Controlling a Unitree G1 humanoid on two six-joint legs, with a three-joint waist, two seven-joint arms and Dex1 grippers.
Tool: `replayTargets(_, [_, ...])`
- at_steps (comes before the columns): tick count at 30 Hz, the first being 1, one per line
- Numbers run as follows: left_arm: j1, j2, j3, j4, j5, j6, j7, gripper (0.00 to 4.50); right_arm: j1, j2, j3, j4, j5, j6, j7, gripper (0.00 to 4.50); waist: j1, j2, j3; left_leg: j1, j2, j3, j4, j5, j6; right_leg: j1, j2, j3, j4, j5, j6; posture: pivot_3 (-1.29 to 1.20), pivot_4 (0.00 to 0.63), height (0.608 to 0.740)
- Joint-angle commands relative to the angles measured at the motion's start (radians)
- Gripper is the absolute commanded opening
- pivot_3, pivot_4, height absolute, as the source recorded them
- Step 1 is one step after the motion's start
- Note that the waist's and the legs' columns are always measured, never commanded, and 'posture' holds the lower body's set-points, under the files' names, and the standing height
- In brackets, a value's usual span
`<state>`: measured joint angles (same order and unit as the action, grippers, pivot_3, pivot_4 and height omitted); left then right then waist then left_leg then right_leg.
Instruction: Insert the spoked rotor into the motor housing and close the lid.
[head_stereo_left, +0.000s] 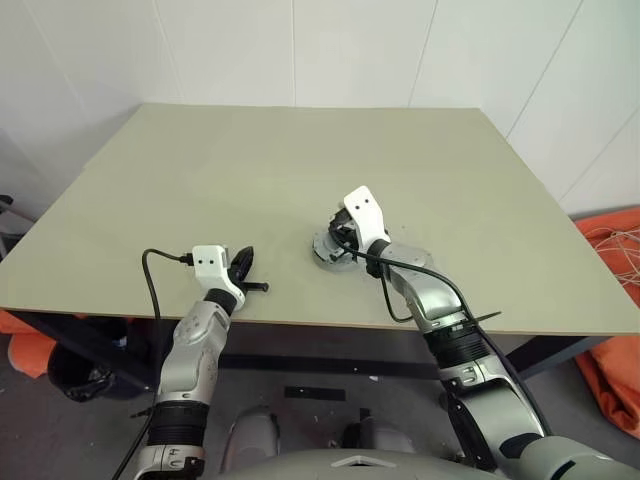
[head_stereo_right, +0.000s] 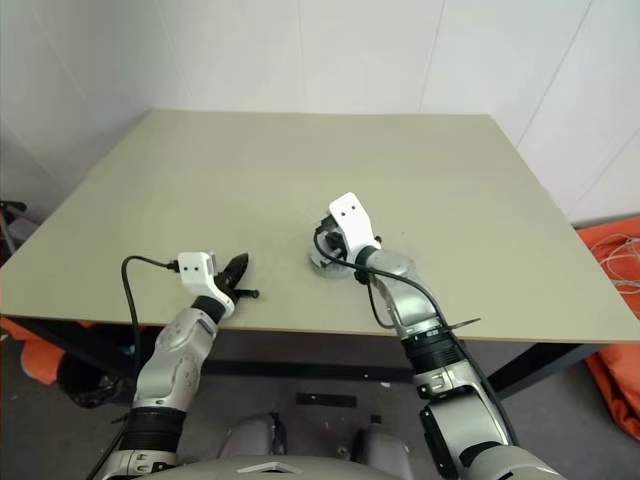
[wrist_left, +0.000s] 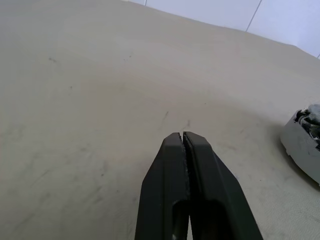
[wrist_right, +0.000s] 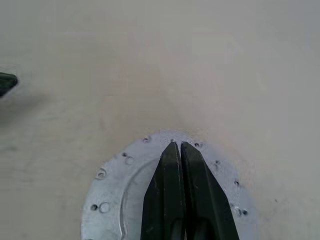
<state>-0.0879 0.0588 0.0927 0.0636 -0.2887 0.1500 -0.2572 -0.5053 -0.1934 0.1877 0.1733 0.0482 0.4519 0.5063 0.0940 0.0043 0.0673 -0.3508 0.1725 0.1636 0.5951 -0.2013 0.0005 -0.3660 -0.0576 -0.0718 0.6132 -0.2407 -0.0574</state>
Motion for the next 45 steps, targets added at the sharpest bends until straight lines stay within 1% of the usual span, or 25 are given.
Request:
replayTargets(1, [-0.008,0.005,-0.001,-0.042,0.001,-0.019,-0.007,0.07,-0.044,-0.046,-0.031,-0.064,0.049,-0.051,0.090,0.03,0.002,0.000,0.000,0.000,0.000,0.000,0.000,0.000,0.000,0.000,0.000,0.000,0.000,0.001,-0.002,0.00,0.000,0.740])
replayTargets(4, [-0.011,0.008,-0.009,-0.041,0.012,-0.033,-0.009,0.07,-0.066,-0.085,-0.041,0.004,0.050,-0.082,0.130,0.65,0.001,0.000,0.000,-0.001,0.000,0.000,0.000,0.000,0.001,0.000,0.000,0.000,-0.001,0.003,-0.005,0.00,0.000,0.740])
replayTargets(5, [-0.011,0.009,-0.011,-0.041,0.015,-0.037,-0.010,0.07,-0.072,-0.093,-0.044,0.025,0.049,-0.091,0.137,0.93,0.001,0.000,0.000,0.000,0.000,0.000,0.000,0.000,0.001,0.000,0.000,0.000,-0.001,0.003,-0.005,0.00,0.000,0.740])
replayTargets(15, [-0.002,0.011,-0.012,-0.045,0.022,-0.046,-0.007,0.07,-0.132,-0.116,-0.044,0.199,0.043,-0.204,0.229,4.47,0.000,0.000,0.000,-0.002,0.000,0.001,0.000,-0.001,0.001,-0.001,0.000,0.000,-0.002,0.003,-0.006,0.00,0.000,0.740])
replayTargets(20, [0.001,0.013,-0.011,-0.048,0.020,-0.041,-0.009,0.07,-0.158,-0.122,-0.052,0.245,0.060,-0.225,0.287,4.49,0.000,0.000,0.000,-0.002,0.000,0.001,0.000,-0.001,0.002,-0.001,0.000,0.000,-0.002,0.003,-0.006,0.00,0.000,0.740])
replayTargets(26, [0.002,0.016,-0.009,-0.049,0.016,-0.036,-0.011,0.07,-0.199,-0.150,-0.063,0.313,0.103,-0.235,0.421,4.49,0.000,0.000,0.000,-0.002,0.000,0.001,0.000,-0.001,0.002,-0.001,0.000,0.000,-0.002,0.003,-0.006,0.00,0.000,0.740])
replayTargets(34, [0.003,0.018,-0.005,-0.052,0.014,-0.032,-0.007,0.07,-0.253,-0.163,-0.051,0.424,0.101,-0.273,0.555,4.49,0.001,0.000,0.000,-0.002,0.000,0.001,0.000,-0.001,0.003,-0.001,0.000,0.000,-0.002,0.003,-0.006,0.00,0.000,0.740])
replayTargets(38, [0.002,0.018,-0.003,-0.053,0.013,-0.033,-0.004,0.07,-0.275,-0.156,-0.043,0.475,0.087,-0.299,0.588,4.49,0.001,0.000,0.000,-0.003,0.000,0.001,0.000,-0.002,0.003,-0.001,0.000,-0.001,-0.002,0.003,-0.006,0.00,0.000,0.740])
replayTargets(45, [0.001,0.016,-0.001,-0.052,0.013,-0.034,-0.001,0.07,-0.307,-0.132,-0.040,0.545,0.070,-0.333,0.597,4.49,0.001,0.000,0.000,-0.003,0.001,0.001,0.001,-0.002,0.003,-0.002,0.000,-0.001,-0.002,0.003,-0.006,0.00,0.000,0.740])
